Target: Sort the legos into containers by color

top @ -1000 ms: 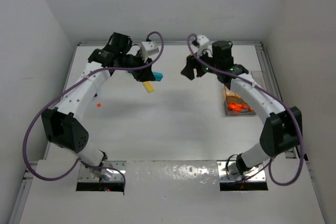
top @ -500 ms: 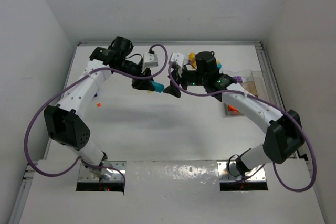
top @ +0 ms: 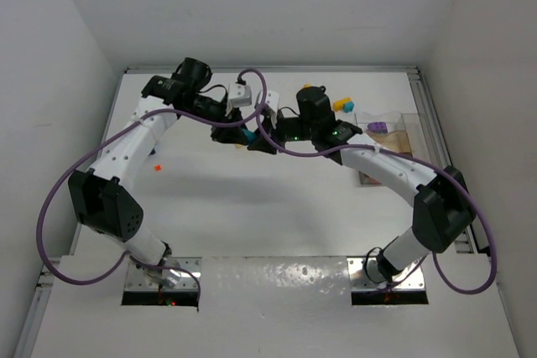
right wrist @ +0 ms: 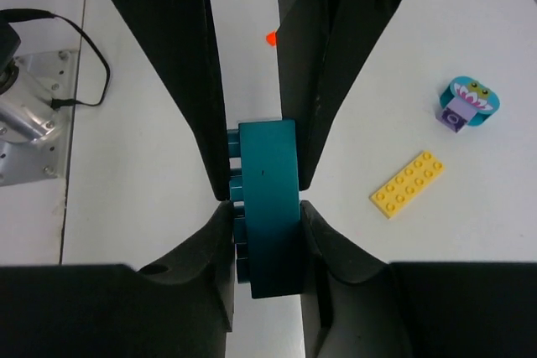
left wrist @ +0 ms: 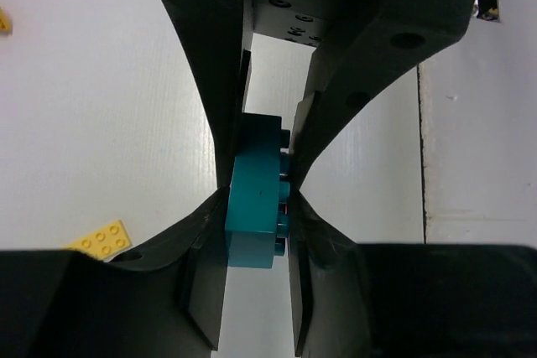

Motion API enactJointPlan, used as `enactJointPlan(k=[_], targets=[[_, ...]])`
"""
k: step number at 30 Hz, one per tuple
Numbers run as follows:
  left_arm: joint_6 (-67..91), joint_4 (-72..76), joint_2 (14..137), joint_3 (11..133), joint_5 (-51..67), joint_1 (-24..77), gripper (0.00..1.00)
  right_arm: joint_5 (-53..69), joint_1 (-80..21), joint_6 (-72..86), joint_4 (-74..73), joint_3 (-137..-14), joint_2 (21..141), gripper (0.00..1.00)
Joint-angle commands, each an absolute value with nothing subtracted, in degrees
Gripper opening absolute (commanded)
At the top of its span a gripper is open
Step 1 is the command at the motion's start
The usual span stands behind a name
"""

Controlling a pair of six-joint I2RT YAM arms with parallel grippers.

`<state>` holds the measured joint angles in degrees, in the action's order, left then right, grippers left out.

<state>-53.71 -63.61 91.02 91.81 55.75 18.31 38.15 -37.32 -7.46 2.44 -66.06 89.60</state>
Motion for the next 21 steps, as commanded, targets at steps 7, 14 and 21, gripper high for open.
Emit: enactJointPlan(k=[7,14,21], targets=[[-29.56,-46.61,86.14,88.96,40.81,18.63,1.00,21.55,-35.34,-7.12,5.63,-61.79,83.06,0.00],[-5.04,-37.61,84.11,86.48,9.29,18.46,1.00,-4.29,-15.86,3.77,-11.03,-65.55,81.03,0.00],[-0.44,-39.03,81.74,82.36,4.48,18.37,1.00,-29.43,-0.55,5.44,-25.40,-63.29,82.62,0.00]])
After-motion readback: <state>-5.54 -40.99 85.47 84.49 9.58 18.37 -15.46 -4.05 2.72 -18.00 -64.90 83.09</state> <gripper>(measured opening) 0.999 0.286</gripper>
